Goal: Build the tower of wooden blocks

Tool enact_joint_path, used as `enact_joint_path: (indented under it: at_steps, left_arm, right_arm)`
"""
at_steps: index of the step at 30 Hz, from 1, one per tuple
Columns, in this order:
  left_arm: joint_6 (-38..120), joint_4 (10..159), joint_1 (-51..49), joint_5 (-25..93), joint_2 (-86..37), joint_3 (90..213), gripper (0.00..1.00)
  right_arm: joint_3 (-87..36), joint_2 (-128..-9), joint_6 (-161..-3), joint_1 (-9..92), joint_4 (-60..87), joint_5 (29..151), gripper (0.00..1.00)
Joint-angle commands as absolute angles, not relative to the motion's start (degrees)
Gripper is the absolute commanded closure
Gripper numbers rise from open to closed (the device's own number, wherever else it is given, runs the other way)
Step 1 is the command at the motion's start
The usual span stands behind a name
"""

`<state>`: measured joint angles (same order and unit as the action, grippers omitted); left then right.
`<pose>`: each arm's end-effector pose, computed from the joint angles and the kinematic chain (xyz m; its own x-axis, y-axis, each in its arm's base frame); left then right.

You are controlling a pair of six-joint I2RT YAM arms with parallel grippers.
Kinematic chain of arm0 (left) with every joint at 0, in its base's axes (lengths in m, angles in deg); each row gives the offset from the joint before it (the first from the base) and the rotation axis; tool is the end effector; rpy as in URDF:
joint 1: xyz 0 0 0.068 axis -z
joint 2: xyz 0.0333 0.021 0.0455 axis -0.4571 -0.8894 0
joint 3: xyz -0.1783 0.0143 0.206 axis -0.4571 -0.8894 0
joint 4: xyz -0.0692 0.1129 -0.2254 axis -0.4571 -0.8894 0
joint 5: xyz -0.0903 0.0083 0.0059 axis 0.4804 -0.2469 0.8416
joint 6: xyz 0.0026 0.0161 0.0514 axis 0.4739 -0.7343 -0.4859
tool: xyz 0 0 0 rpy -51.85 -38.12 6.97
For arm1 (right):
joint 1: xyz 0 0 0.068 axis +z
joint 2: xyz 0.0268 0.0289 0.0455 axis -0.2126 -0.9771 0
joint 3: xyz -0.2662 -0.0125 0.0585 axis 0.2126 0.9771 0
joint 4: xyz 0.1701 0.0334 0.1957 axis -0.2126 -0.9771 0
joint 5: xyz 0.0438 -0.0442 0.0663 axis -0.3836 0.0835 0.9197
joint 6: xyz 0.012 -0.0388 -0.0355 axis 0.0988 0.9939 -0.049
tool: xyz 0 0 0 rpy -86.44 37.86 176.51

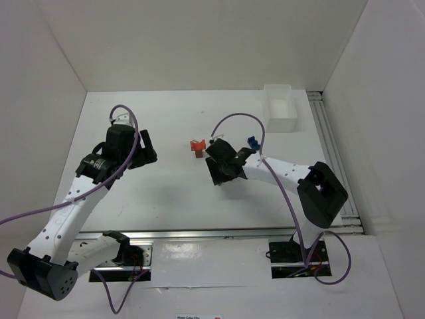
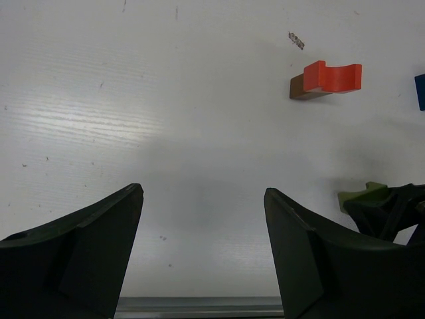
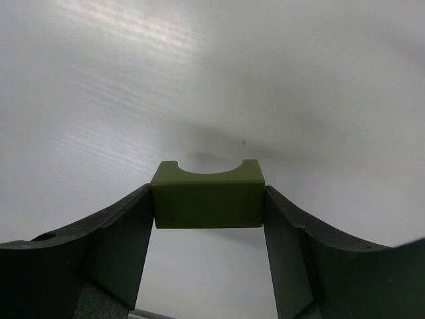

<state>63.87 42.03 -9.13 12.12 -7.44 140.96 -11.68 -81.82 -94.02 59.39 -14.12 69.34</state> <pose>0.2030 -0.0574 0.3467 -0.5418 -0.4013 -0.7386 -0.2249 0.9159 -0.3326 0.2319 0.2375 0.1983 -0.7704 -0.3648 -0.5228 -0.4075 0.9125 -0.0363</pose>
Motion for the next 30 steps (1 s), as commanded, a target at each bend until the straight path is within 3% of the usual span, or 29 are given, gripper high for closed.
enact_joint_path:
  at_steps: [1, 13, 30]
  left_arm:
    - [63.17, 43.26, -9.45, 10.68, -5.68, 141.36, 0.14]
    - [62.64, 43.78, -9.45, 10.76, -7.43, 142.41, 0.14]
    - [61.50, 43.78, -9.45, 9.62, -7.96, 144.08, 0.14]
  right_arm:
    - [-22.63, -82.63, -101.29, 59.12, -23.84, 62.89, 0.41]
    - [-52.00, -95.29, -111.33, 56.22, -38.90, 60.68, 0.44]
    - [-76.11, -110.58, -112.04, 56.22, -45.85, 59.28, 0.44]
